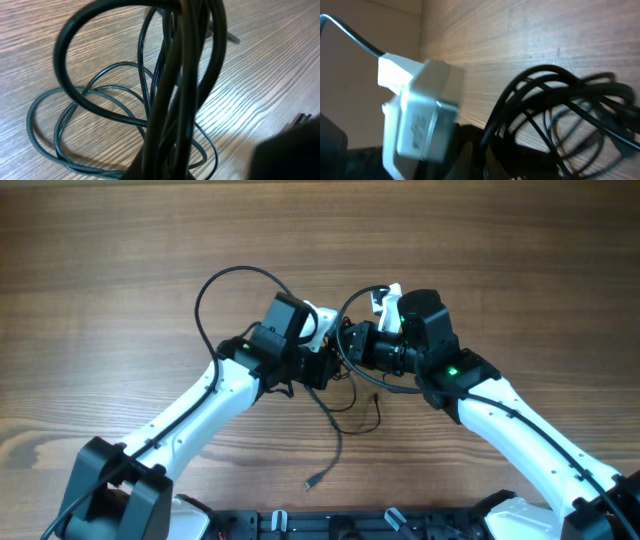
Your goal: Untangle cables
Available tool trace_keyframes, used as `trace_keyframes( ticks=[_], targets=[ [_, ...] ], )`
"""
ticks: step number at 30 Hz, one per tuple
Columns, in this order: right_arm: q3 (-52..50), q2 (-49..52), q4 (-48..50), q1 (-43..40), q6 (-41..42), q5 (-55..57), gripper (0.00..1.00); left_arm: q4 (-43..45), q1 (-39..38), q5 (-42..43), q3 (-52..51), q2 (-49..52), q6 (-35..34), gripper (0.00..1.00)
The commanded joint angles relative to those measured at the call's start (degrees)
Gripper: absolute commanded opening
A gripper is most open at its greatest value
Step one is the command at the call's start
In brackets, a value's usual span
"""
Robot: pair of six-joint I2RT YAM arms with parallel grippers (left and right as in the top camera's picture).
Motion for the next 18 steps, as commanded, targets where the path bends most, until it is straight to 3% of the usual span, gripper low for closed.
trace_keyframes(
  ticks=[1,8,12,13,15,18],
  targets=[
    [0.9,-0.6,-3.0,-3.3,0.0,-1.7,0.04,-3.1,6.6,-4.7,-0.4,-0.1,-0.4,0.04],
    [0.9,-0.6,-12.5,-6.2,-3.8,0.5,0.04,-4.1,11.1,-1.0,-0.4,-0.7,-0.4,0.05],
    [0.9,-0.6,-11.7,-6.2,-4.3,0.0,0.05,-4.1,10.6,-0.3,-0.4,-0.7,-0.4,0.05],
    [0.9,-0.6,-11.0,-6.2,-4.3,-0.5,0.11,-4.1,10.4,-0.1,-0.4,-0.7,-0.5,0.05],
    [0.9,-0.6,-9.0,-6.2,-4.4,-1.7,0.15,-4.1,9.8,-0.1,-0.4,-0.7,-0.4,0.05],
    [0.9,-0.6,-8.7,-6.2,-4.5,-1.4,0.09,-4.1,9.4,-0.1,-0.4,-0.7,-0.4,0.05]
  ],
)
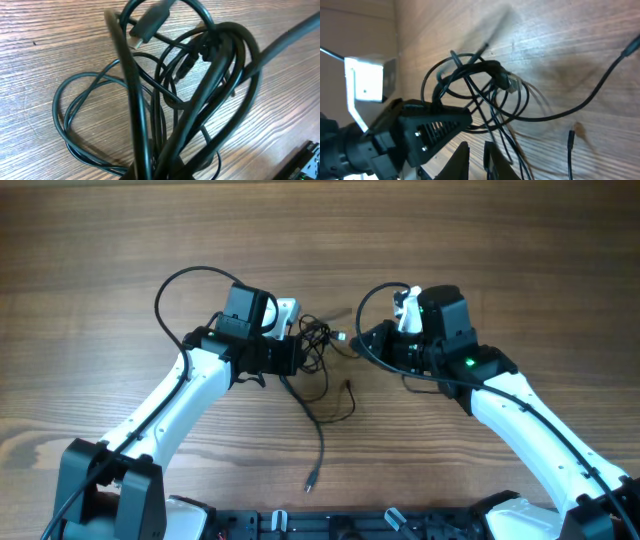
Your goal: Untangle cables
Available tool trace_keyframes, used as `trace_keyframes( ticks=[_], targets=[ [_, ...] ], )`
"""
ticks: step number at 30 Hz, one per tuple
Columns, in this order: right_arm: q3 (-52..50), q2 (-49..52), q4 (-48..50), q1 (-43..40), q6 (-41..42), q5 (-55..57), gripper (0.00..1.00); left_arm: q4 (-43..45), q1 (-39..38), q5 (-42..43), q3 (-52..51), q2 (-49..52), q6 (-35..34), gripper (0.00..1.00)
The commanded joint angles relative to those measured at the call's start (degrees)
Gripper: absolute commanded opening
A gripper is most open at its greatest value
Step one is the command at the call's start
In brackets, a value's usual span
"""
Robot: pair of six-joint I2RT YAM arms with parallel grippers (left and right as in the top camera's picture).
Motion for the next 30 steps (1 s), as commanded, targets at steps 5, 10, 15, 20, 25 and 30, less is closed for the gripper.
trace_keyframes(
  ticks=[5,10,15,20,25,30],
  targets=[
    [0.5,-0.6,-3.4,-0.3,-1.1,3.6,0.05,0.2,-0.5,-0.6,-0.3,-0.5,-0.5,0.08],
    [0.5,-0.6,-0.9,-0.2,-1.1,-0.7,0.34,0.2,-0.6,1.2,-0.3,-0.5,-0.7,0.08],
    [0.5,-0.6,1.6,-0.2,-0.9,-2.9,0.56,0.9,-0.6,7.4,-0.3,-0.5,-0.7,0.06],
    [0.5,-0.6,1.6,-0.2,-0.3,-2.9,0.64,1.3,-2.8,8.8,-0.3,-0.5,-0.5,0.06],
    [0.5,-0.6,2.1,-0.2,2.2,-2.9,0.65,3.2,-7.1,8.8,-0.3,-0.5,-0.5,0.06],
    [0.5,-0.6,1.8,-0.2,4.5,-1.3,0.58,5.0,-10.8,8.7,-0.3,-0.5,-0.5,0.09]
  ],
)
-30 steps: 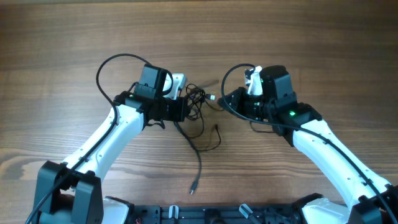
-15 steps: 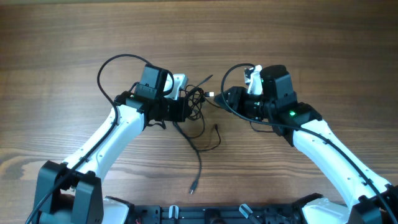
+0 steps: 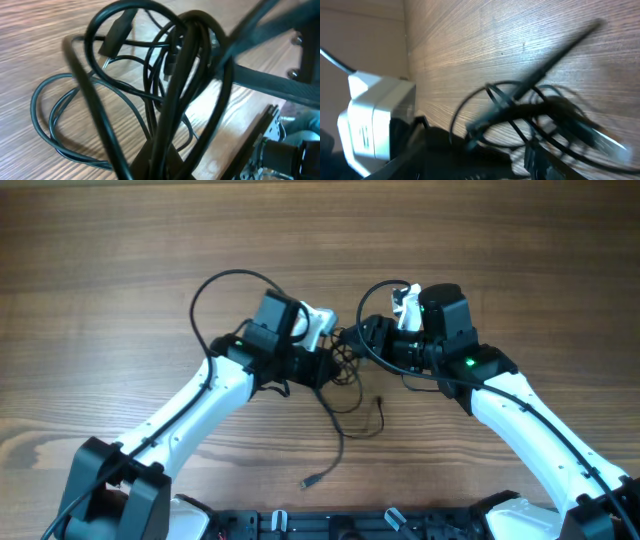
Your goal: Untangle cables
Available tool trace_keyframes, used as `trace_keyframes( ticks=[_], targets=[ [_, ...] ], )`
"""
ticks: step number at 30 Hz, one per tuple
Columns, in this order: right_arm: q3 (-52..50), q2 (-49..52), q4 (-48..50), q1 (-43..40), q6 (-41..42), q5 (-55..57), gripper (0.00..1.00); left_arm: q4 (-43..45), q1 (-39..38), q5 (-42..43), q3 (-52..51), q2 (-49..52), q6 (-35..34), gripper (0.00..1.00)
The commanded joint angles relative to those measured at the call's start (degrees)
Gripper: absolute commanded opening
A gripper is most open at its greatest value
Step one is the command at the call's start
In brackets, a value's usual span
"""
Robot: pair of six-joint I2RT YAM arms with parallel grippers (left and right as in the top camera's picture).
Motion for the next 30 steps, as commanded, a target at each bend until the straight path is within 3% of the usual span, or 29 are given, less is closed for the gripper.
trace_keyframes(
  ticks=[1,4,7,11,14,20,21,24,26,30],
  targets=[
    [0.5,-0.6,-0.6,-0.2,2.6,1.4,0.52,1.0,-2.1,1.5,-0.3,-0.5,0.1,0.10],
    [0.5,-0.6,-2.8,-0.2,4.2,4.1,0.31,1.1,-2.7,1.5,-0.3,-0.5,0.1,0.12],
    [0.5,-0.6,-3.5,-0.2,4.2,4.6,0.23,1.2,-2.7,1.5,-0.3,-0.5,0.1,0.12],
    [0.5,-0.6,-5.5,-0.2,4.2,5.8,0.22,1.5,-2.7,1.5,-0.3,-0.5,0.1,0.13],
    [0.4,-0.6,-6.1,-0.2,4.1,5.8,0.04,1.6,-2.7,1.5,-0.3,-0.5,0.1,0.13],
    [0.4,-0.6,-11.3,-0.2,4.0,8.9,0.08,-0.4,-2.7,-2.8,-0.3,-0.5,0.1,0.14],
    [0.4,-0.6,-12.6,-0.2,3.9,9.5,0.15,-0.9,-2.7,-3.7,-0.3,-0.5,0.1,0.16],
    [0.4,-0.6,-15.0,-0.2,1.6,9.7,0.36,-2.9,-2.7,-5.5,-0.3,-0.5,0.1,0.45],
    [0.4,-0.6,-15.7,-0.2,-0.9,9.4,0.44,-4.7,-2.7,-6.7,-0.3,-0.5,0.0,0.46],
    [0.4,-0.6,-15.8,-0.2,-6.7,9.2,0.52,-7.3,-2.8,-6.7,-0.3,-0.5,-2.0,0.45]
  ],
)
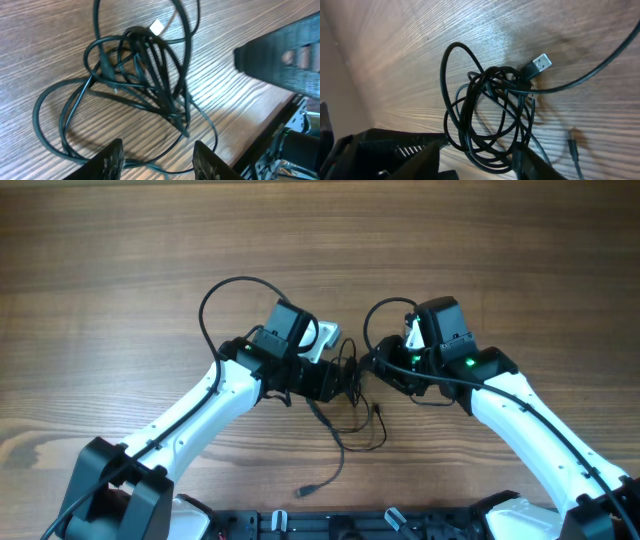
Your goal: Untangle cables
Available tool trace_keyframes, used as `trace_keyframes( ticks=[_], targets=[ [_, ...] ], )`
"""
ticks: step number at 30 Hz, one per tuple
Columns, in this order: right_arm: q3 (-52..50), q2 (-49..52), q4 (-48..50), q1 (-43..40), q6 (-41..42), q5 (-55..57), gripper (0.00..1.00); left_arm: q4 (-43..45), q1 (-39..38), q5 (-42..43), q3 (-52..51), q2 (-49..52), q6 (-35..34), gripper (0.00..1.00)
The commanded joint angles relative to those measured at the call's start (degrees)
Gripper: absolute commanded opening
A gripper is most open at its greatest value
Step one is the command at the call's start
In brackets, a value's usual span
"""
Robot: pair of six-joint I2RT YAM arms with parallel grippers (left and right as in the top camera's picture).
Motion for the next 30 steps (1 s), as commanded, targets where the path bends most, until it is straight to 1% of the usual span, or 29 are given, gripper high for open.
trace_keyframes(
  ticks=[1,4,9,14,16,18,20,24,27,30],
  targets=[
    [0.4,-0.6,0.0,-0.2,-6.2,1.0,0.52,-1.3,-0.3,-1.2,-0.3,-0.5,-3.2,0.45],
    [0.4,-0.4,0.9,-0.2,-7.1,1.5,0.52,-0.7,-0.3,-1.0,-0.3,-0.5,-7.7,0.45],
    [0.4,2.8,3.5,0.5,-6.9,0.9,0.52,0.8,-0.3,-0.4,-0.3,-0.5,-8.0,0.46],
    [0.4,8.6,7.7,4.0,-6.8,-0.9,0.52,2.4,-0.3,-0.4,-0.3,-0.5,-8.0,0.45],
    [0.4,10.8,9.3,4.7,-5.9,-0.5,0.40,2.4,-0.3,-0.4,-0.3,-0.5,-8.0,0.45],
    [0.4,12.3,9.9,4.8,-2.9,1.2,0.28,2.4,-0.3,-0.4,-0.3,-0.5,-8.0,0.45],
    [0.4,13.5,10.9,4.7,-1.8,2.1,0.04,2.3,-0.3,-0.4,-0.3,-0.5,-8.0,0.45],
    [0.4,13.6,14.8,4.6,-1.2,1.4,0.04,1.4,-0.3,-0.4,-0.3,-0.5,-8.0,0.45],
    [0.4,13.3,22.9,3.4,-4.0,-6.3,0.04,1.0,-0.1,-0.4,-0.3,-0.5,-8.0,0.43],
    [0.4,13.2,27.6,0.6,-2.3,-11.1,0.04,1.3,0.8,-0.3,-0.3,-0.5,-8.0,0.37]
  ],
)
